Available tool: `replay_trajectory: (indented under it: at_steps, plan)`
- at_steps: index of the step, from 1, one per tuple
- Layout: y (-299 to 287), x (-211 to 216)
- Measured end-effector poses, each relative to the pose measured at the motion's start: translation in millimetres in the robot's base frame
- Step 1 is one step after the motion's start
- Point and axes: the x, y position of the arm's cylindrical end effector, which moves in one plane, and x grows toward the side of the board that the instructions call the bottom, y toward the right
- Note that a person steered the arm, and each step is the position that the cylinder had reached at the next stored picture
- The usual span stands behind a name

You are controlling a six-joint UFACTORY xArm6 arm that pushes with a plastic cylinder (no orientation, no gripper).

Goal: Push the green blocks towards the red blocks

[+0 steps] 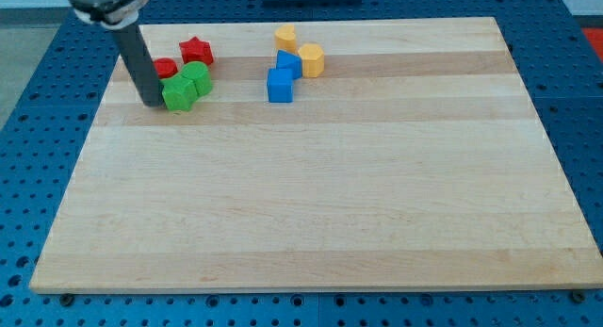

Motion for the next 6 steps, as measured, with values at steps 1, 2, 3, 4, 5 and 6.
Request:
replay_trajectory:
  at_steps: [1,2,3,4,5,6]
  plan:
    - [0,-24]
    - [0,6]
    - [10,70]
    - [64,62]
    - [67,36]
    - [67,35]
